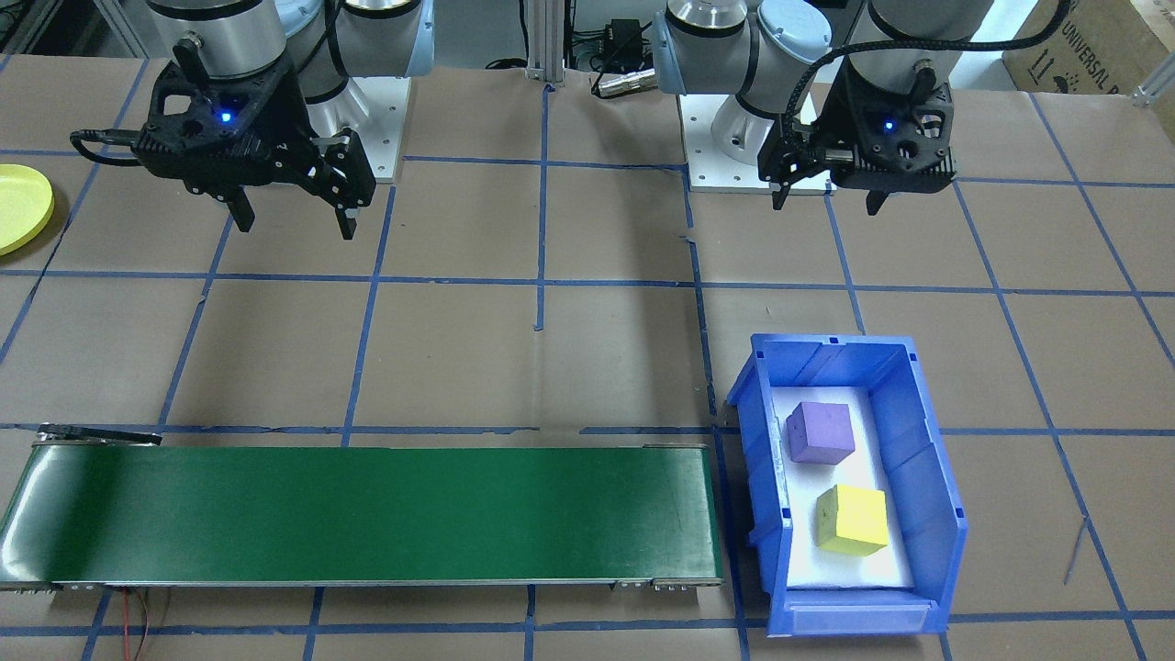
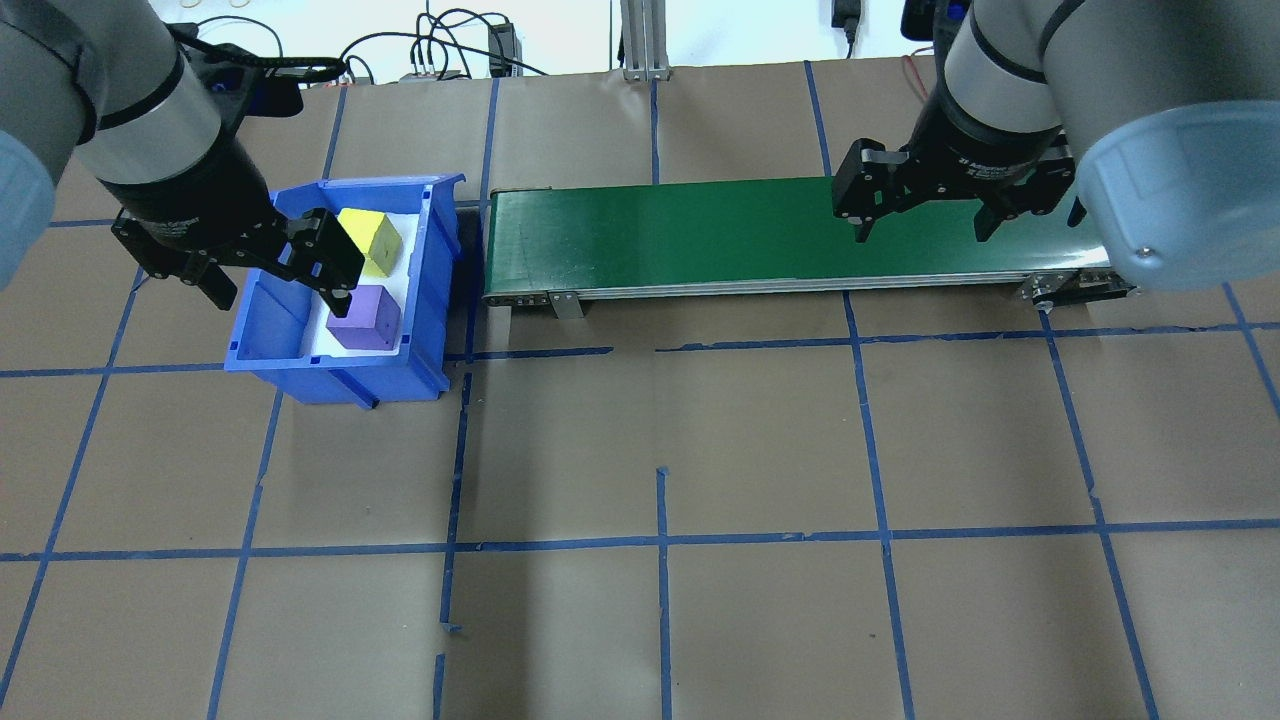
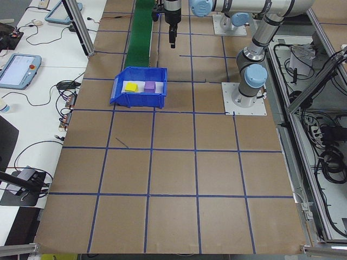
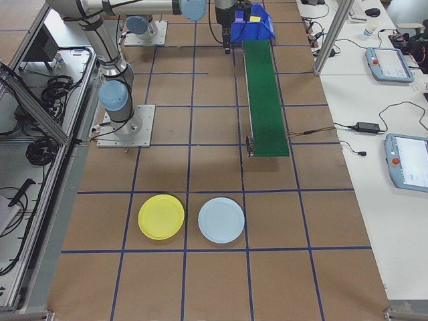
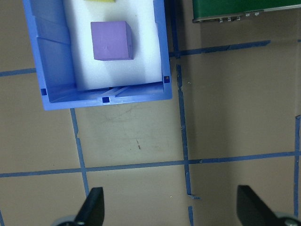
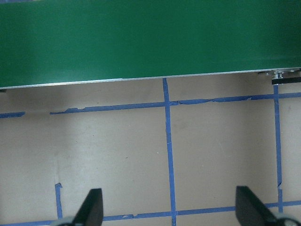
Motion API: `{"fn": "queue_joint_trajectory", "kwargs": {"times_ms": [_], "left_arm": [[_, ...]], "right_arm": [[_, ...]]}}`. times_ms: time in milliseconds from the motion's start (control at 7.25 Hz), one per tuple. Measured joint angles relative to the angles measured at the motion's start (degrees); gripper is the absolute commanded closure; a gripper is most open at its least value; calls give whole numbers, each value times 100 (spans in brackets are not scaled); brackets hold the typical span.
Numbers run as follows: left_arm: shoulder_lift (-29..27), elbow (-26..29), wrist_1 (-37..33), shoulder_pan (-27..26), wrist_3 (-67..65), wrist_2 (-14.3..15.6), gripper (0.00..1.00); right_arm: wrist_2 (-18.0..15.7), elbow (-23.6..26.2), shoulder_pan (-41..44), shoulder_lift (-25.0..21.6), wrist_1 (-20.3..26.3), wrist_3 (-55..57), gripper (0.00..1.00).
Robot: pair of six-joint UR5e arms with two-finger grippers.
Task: Move block left to right into plate
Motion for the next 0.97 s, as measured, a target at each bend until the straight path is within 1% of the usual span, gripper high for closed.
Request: {"fn": "queue_joint_trajectory", "kwargs": {"times_ms": [138,414,966], "left_arm": [[-164,20,130,96,136,-2,0],[-569,43,620,204,308,1,0],[-1189,35,1154,422,574,6,0]], "right_arm": [[1,3,0,0,0,0,0],[1,7,0,0,0,0,0],[-1,9,-2,0,2,0,0]]}}
